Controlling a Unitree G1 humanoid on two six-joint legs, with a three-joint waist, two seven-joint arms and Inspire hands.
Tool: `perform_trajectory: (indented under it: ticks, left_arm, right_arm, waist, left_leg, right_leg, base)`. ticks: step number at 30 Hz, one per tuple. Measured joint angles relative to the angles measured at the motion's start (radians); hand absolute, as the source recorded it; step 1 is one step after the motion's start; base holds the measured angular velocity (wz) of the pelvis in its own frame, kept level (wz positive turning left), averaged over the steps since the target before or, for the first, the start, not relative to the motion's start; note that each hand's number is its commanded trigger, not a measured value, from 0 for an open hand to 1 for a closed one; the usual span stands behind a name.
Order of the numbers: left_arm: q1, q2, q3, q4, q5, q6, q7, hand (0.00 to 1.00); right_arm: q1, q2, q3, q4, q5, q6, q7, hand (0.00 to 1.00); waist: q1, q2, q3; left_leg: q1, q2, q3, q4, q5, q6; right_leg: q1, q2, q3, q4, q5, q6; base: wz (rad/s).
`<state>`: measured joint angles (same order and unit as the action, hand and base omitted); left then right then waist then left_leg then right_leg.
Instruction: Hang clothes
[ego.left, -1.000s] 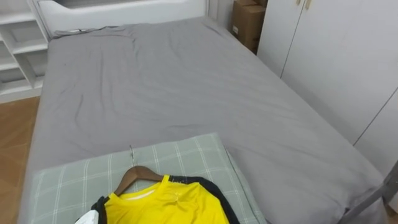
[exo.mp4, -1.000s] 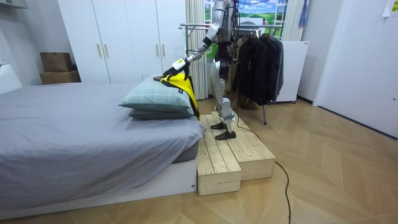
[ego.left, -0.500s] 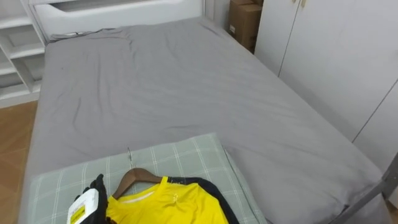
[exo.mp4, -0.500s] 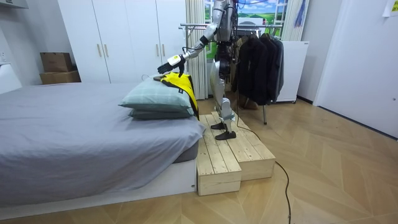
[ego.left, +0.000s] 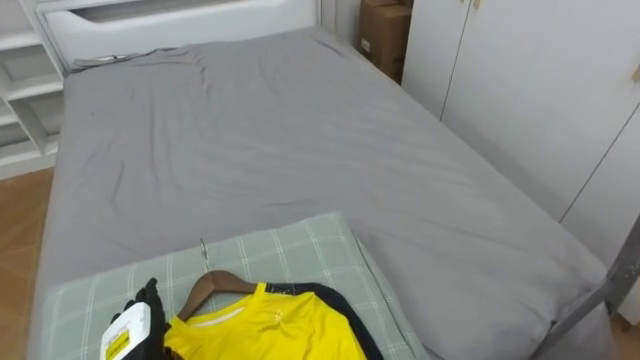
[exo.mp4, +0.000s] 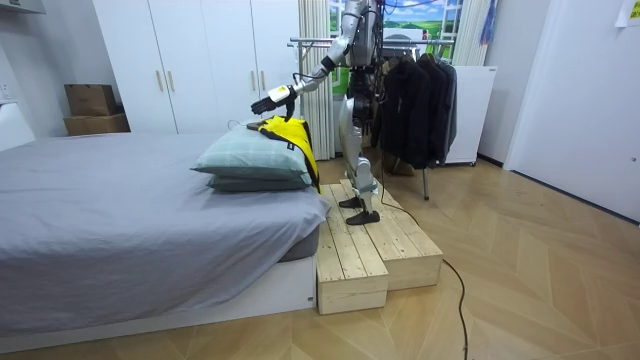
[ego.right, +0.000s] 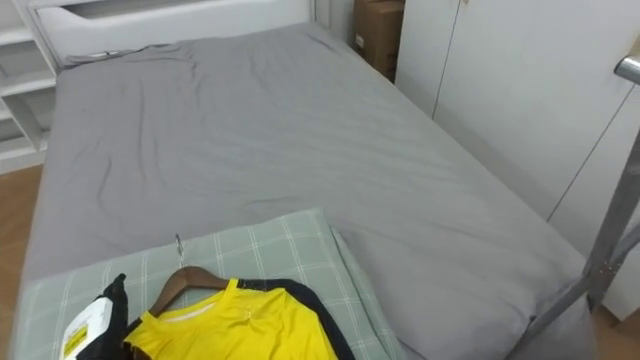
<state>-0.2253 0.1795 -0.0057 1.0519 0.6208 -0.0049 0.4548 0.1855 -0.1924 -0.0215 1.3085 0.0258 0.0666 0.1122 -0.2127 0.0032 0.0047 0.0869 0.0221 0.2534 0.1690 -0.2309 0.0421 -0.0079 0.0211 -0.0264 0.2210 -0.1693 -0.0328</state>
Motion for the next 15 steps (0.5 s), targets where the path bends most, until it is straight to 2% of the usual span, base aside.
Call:
perform_trajectory:
  ticks: [7, 15]
  left_arm:
    - [-0.011, 0.003, 0.0, 0.045, -0.001, 0.028, -0.046, 0.0]
    - [-0.022, 0.004, 0.0, 0.082, -0.001, 0.048, -0.072, 0.0]
  right_arm:
    - [-0.002, 0.0, 0.0, -0.001, 0.004, 0.021, 0.0, 0.0]
    - [-0.001, 0.0, -0.001, 0.001, 0.005, 0.022, -0.016, 0.0]
  waist:
    - [-0.002, -0.001, -0.0006]
    - [-0.004, 0.0, -0.0002]
  left_leg:
    - [-0.005, 0.001, 0.009, -0.003, 0.0, 0.0]
    - [-0.004, 0.001, 0.012, -0.002, 0.0, 0.0]
  right_leg:
    - [-0.01, 0.002, 0.009, 0.0, 0.0, 0.0]
    - [-0.003, 0.001, 0.011, 0.0, 0.0, 0.0]
  base:
    - [-0.03]
    - [0.0]
